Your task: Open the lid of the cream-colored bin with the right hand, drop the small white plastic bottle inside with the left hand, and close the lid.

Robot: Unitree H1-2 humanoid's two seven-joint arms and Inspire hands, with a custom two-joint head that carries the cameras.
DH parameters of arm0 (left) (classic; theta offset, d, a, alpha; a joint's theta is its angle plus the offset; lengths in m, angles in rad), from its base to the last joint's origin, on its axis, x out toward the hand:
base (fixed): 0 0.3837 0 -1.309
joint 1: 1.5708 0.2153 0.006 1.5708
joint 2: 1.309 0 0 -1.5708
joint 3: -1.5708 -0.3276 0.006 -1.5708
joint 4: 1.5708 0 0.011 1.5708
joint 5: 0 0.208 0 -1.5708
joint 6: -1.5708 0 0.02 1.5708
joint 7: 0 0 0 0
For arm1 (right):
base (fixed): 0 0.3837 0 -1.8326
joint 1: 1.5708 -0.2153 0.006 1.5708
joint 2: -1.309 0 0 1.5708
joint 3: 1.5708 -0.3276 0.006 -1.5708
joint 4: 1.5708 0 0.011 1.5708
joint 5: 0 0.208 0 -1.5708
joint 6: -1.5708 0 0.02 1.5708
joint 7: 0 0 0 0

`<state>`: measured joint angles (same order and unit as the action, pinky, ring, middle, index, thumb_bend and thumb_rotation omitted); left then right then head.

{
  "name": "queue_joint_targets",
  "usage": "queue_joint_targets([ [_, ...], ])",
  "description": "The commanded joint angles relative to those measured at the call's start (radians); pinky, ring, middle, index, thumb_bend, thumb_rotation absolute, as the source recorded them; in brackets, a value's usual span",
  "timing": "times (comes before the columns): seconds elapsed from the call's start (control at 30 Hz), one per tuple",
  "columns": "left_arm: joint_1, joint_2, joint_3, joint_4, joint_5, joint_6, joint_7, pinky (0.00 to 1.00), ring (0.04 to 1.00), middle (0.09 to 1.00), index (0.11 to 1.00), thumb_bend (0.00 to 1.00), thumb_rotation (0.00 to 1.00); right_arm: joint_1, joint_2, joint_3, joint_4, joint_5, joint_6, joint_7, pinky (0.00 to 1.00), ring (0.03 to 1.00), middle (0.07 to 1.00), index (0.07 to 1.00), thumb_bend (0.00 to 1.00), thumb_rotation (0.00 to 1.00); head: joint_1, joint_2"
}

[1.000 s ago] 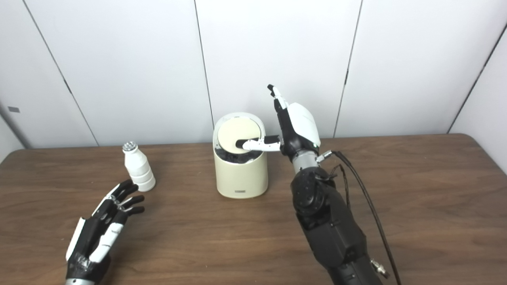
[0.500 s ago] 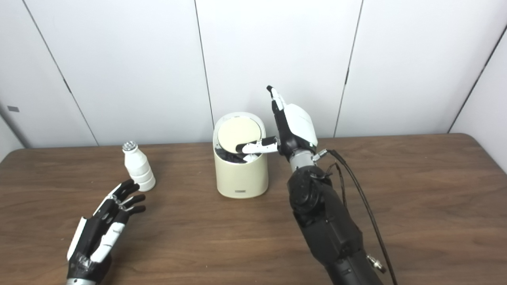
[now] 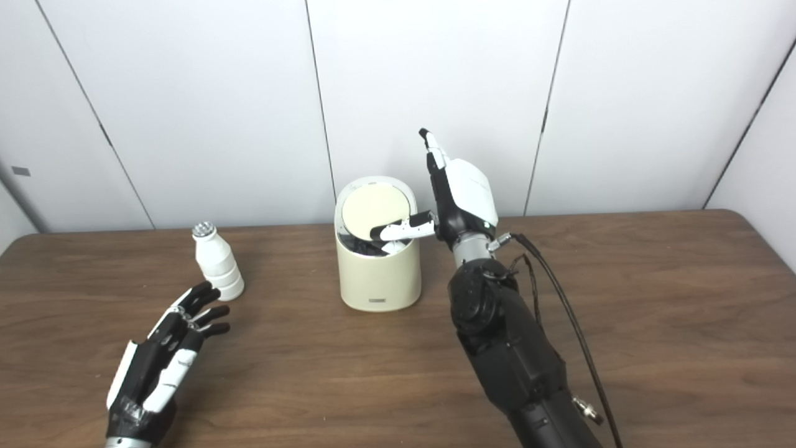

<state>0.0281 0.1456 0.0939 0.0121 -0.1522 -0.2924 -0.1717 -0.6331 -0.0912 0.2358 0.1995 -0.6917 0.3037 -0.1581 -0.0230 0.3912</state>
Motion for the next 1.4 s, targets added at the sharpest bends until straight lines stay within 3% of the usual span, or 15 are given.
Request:
queue_joint_targets([
  [0.0, 0.053, -0.042, -0.033, 0.043, -0.011, -0.008, -0.006, 0.76, 0.818, 0.889, 0.900, 0.66, 0.62, -0.047, -0.010, 0.006, 0.000, -0.023, 0.002, -0.007, 0.79, 0.887, 0.941, 0.977, 0.87, 0.21, -0.001, 0.000],
  [0.37, 0.052, -0.044, -0.037, 0.041, -0.013, -0.009, -0.005, 0.76, 0.814, 0.890, 0.904, 0.66, 0.62, -0.045, -0.024, 0.030, -0.002, -0.047, 0.009, -0.010, 0.76, 0.872, 0.923, 0.961, 0.83, 0.09, 0.000, 0.000],
  [0.97, 0.052, -0.038, -0.037, 0.047, -0.012, -0.016, -0.009, 0.76, 0.819, 0.894, 0.904, 0.65, 0.62, -0.036, -0.025, 0.036, -0.001, -0.044, 0.001, -0.038, 0.67, 0.796, 0.880, 0.916, 0.83, 0.08, -0.002, -0.001],
  [1.07, 0.050, -0.039, -0.037, 0.048, -0.010, -0.013, -0.007, 0.76, 0.816, 0.893, 0.902, 0.66, 0.62, -0.029, -0.012, 0.007, -0.008, 0.012, -0.015, -0.031, 0.68, 0.809, 0.894, 0.927, 0.84, 0.15, -0.003, -0.003],
  [1.23, 0.047, -0.038, -0.036, 0.052, -0.015, -0.012, -0.009, 0.77, 0.821, 0.894, 0.903, 0.66, 0.62, -0.017, 0.010, -0.042, -0.023, 0.097, -0.027, -0.012, 0.68, 0.846, 0.922, 0.961, 0.88, 0.44, -0.005, -0.006],
  [1.37, 0.044, -0.040, -0.036, 0.055, -0.019, -0.014, -0.010, 0.76, 0.818, 0.888, 0.898, 0.66, 0.61, -0.011, 0.010, -0.055, -0.027, 0.121, -0.031, -0.003, 0.70, 0.857, 0.927, 0.975, 0.86, 0.53, -0.007, -0.008],
])
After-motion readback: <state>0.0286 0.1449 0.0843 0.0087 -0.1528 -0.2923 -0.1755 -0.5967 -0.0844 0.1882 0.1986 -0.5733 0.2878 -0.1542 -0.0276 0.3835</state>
